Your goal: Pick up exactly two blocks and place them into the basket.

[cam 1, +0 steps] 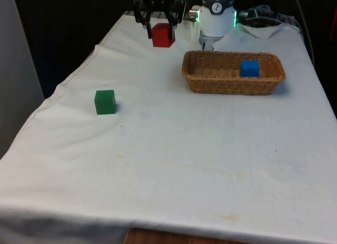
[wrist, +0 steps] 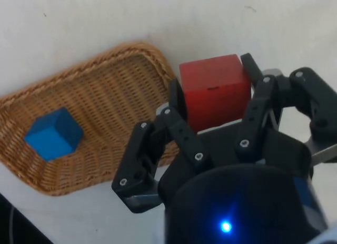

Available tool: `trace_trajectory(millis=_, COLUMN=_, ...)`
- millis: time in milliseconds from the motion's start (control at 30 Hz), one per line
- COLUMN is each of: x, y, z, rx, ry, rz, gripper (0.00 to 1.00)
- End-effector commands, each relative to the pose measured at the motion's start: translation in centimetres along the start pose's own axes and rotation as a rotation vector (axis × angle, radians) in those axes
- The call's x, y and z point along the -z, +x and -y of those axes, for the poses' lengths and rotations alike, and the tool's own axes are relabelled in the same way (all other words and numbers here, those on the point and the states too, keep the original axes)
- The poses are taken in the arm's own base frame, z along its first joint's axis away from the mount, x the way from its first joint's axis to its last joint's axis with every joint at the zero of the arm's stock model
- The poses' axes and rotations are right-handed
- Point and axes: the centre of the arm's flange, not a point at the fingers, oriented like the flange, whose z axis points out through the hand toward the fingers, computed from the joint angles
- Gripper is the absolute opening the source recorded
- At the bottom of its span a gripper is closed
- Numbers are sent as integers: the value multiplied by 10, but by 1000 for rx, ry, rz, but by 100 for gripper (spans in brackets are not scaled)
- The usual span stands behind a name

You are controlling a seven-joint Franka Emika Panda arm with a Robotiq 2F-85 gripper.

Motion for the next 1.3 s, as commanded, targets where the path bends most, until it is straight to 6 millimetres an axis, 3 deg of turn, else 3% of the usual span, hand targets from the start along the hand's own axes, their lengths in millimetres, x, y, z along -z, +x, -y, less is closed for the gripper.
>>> trace_trajectory(millis=0, x=-1, y=-3, z=0, rx=-13, ry=-10, rz=-4, gripper=9)
trace_trajectory(millis=700, x=-12, y=-25, z=22, rx=-85, ry=36, rz=17, gripper=9)
trace_trajectory(millis=1267, x=-26, y=-29, z=74, rx=-68, ry=0, rz=-14, gripper=9)
